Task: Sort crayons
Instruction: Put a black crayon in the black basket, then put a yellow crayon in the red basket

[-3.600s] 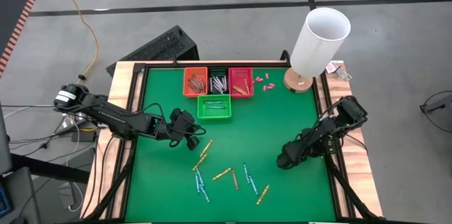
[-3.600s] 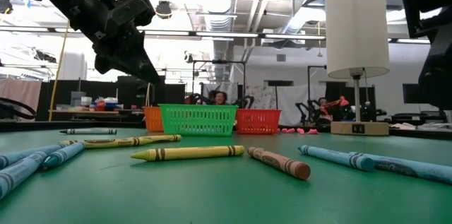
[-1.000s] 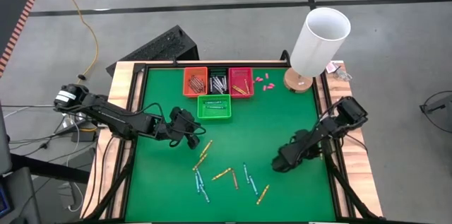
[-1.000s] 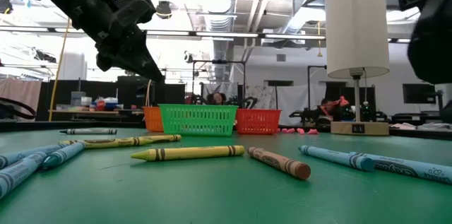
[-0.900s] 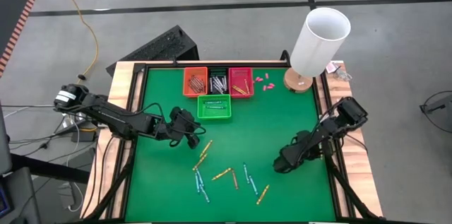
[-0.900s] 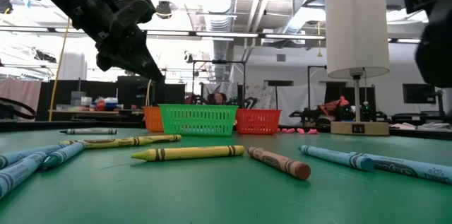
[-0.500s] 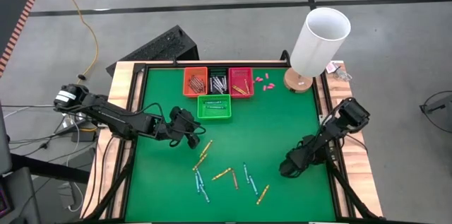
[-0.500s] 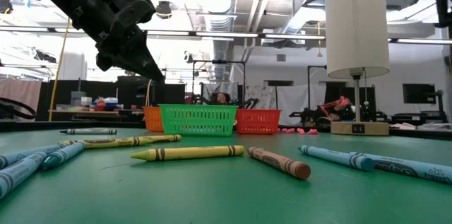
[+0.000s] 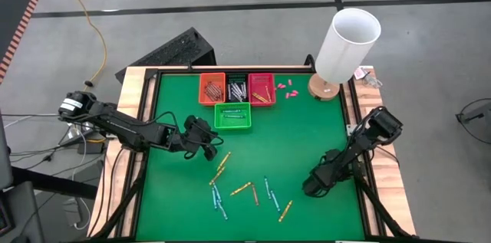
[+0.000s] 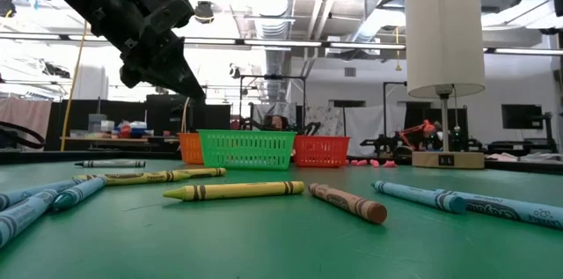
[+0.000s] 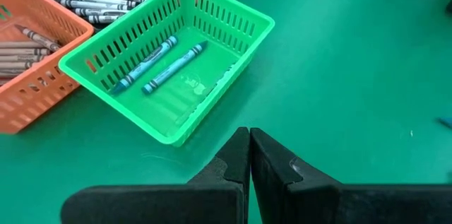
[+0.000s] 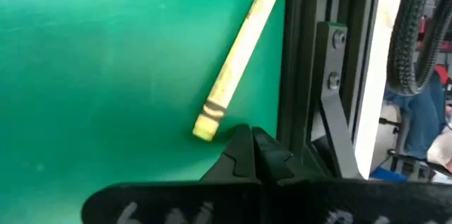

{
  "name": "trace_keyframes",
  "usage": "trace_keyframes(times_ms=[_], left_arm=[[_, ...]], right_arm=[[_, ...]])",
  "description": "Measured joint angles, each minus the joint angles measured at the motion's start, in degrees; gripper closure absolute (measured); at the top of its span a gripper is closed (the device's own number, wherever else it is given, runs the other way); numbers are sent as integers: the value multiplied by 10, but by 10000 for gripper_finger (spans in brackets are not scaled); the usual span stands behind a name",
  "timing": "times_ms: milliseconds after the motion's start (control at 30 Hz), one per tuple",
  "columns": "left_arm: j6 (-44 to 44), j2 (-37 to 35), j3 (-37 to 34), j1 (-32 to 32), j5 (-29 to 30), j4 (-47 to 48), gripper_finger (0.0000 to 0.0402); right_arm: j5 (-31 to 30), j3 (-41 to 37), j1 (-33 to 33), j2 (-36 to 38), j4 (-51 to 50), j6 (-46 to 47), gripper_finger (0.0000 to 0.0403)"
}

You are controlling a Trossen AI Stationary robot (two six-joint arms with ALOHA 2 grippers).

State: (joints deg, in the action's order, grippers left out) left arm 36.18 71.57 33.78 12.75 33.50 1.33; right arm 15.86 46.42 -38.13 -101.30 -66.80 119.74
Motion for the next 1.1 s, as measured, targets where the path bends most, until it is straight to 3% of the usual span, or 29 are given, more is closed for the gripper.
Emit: trace_keyframes(times_ms=[200, 567, 867, 1100], left_arm=[[0, 0, 0, 0, 0, 0, 401], [0, 0, 0, 0, 0, 0, 401], [0, 0, 0, 0, 1, 0, 401], [0, 0, 0, 0, -2, 0, 401]], right_arm=[[-29, 33, 0, 0, -25, 13, 403], [-106, 120, 0, 0, -215, 94, 396], [-120, 75, 28, -52, -125, 117, 301], [-118, 75, 28, -93, -124, 120, 226]])
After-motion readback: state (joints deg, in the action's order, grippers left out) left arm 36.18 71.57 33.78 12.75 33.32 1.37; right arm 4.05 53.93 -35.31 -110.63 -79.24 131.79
